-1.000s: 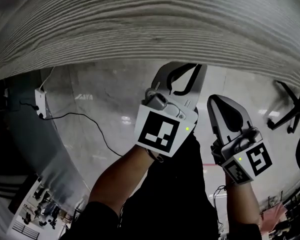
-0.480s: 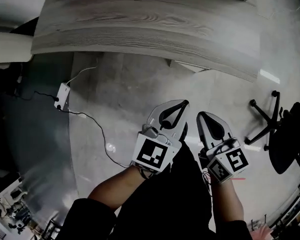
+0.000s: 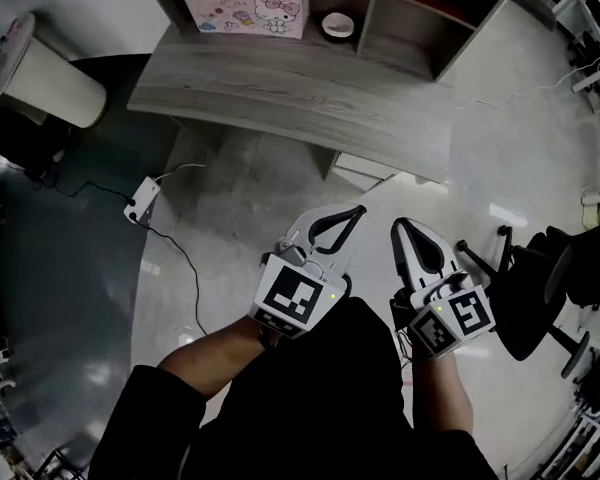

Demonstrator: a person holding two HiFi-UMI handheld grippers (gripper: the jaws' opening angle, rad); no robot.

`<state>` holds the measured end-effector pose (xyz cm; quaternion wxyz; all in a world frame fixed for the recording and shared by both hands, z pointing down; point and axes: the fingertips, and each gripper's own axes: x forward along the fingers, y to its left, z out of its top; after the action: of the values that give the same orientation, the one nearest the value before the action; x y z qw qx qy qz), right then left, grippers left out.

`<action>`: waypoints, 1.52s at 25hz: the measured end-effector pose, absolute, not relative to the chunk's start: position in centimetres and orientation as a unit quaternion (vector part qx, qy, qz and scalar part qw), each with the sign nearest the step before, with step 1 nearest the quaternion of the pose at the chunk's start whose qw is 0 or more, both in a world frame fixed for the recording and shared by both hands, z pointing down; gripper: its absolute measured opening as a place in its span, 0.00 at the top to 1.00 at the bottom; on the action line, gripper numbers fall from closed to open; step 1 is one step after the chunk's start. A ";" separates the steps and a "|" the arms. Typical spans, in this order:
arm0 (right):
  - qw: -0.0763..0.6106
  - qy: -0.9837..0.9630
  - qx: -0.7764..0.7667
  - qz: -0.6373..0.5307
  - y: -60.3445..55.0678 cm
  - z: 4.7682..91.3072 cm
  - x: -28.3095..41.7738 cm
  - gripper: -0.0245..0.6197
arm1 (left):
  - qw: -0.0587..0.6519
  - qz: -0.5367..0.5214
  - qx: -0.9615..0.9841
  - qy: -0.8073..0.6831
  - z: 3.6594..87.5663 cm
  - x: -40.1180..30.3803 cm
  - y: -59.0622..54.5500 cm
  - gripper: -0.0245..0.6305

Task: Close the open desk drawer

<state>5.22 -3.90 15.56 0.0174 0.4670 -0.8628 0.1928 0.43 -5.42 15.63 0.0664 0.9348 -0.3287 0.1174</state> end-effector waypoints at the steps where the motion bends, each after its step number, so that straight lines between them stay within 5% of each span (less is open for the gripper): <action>1: 0.016 -0.865 0.470 0.176 -3.3 13.7 5.5 0.94 | 0.059 0.118 0.937 -0.324 14.0 0.5 -4.8 0.95; 13: 0.006 -0.881 0.468 0.069 4.9 2.1 7.4 0.95 | 0.001 0.059 0.936 -0.348 2.1 1.2 2.1 0.95; 38: -0.002 -0.875 0.478 0.074 6.3 2.0 8.3 0.95 | -0.013 0.089 0.939 -0.331 2.9 1.7 3.1 0.95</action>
<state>8.34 6.29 1.98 -0.0025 0.4780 -0.8752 0.0741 1.66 3.11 2.87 -0.0134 0.9393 -0.3311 0.0891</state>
